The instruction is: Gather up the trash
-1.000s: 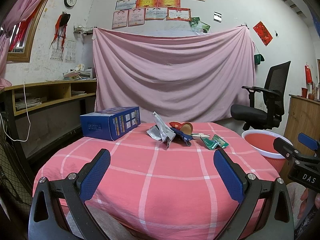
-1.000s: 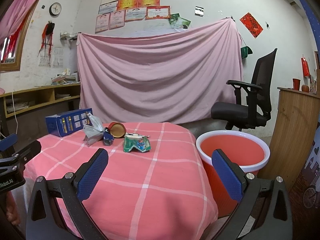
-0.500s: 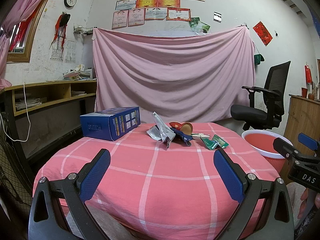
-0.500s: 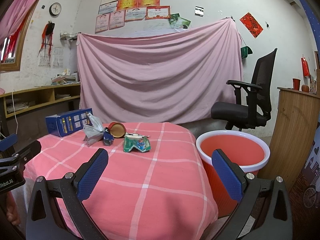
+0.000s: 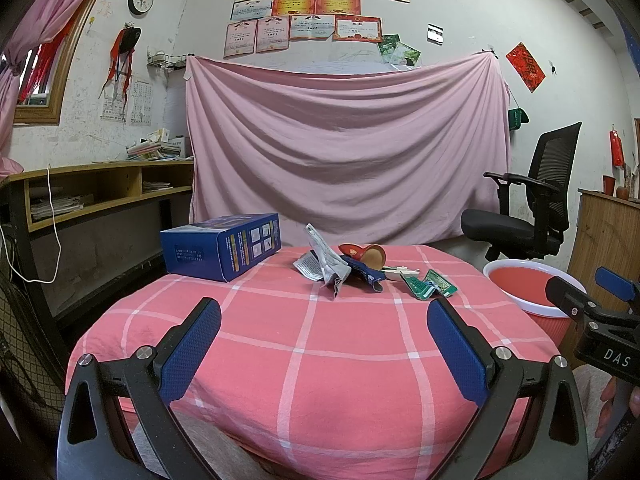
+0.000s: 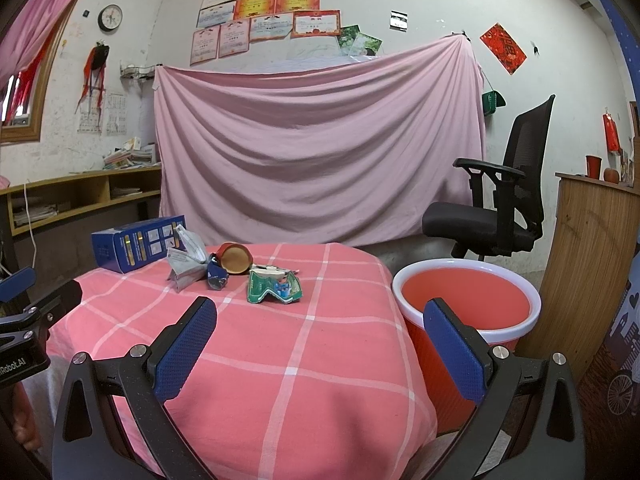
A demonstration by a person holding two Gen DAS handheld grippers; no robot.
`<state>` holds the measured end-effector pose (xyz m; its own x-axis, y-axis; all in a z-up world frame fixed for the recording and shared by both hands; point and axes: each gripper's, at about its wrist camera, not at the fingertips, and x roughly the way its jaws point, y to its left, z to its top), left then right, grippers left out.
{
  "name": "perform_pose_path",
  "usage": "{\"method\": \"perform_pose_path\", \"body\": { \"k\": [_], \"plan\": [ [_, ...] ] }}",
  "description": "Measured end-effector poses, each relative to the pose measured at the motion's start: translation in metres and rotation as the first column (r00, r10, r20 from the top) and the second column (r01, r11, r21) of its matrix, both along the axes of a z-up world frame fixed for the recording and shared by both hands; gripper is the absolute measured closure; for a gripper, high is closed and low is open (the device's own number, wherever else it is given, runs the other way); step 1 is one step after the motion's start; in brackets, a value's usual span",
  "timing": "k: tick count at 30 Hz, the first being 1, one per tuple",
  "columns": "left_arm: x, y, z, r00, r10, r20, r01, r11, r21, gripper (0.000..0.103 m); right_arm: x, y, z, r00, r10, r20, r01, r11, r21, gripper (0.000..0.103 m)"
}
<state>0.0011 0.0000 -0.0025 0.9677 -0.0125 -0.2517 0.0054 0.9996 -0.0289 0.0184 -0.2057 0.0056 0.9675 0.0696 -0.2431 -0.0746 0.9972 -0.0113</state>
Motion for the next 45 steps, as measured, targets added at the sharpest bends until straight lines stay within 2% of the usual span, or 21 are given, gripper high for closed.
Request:
{"method": "perform_pose_path", "body": {
  "k": [30,34,40,45],
  "plan": [
    [0.0,0.001,0.0,1.0,0.001,-0.001,-0.001,1.0,-0.004,0.002,-0.001,0.001,0.0,1.0,-0.001,-0.002,0.001,1.0,0.01,0.0],
    [0.001,0.0,0.007,1.0,0.005,-0.002,-0.005,1.0,-0.011,0.002,0.0,0.002,-0.002,1.0,0.0,-0.002,0.0,1.0,0.012,0.0],
    [0.021,0.001,0.02,0.999,0.026,0.047,-0.026,1.0,0.003,0.002,0.01,0.001,0.011,0.999,-0.023,0.032,0.023,1.0,0.001,0.0],
    [0.059,0.002,0.029,0.996,0.029,0.089,-0.032,0.999,0.035,0.002,0.033,0.005,0.027,0.996,-0.016,0.086,0.02,0.999,-0.04,0.0]
  ]
}}
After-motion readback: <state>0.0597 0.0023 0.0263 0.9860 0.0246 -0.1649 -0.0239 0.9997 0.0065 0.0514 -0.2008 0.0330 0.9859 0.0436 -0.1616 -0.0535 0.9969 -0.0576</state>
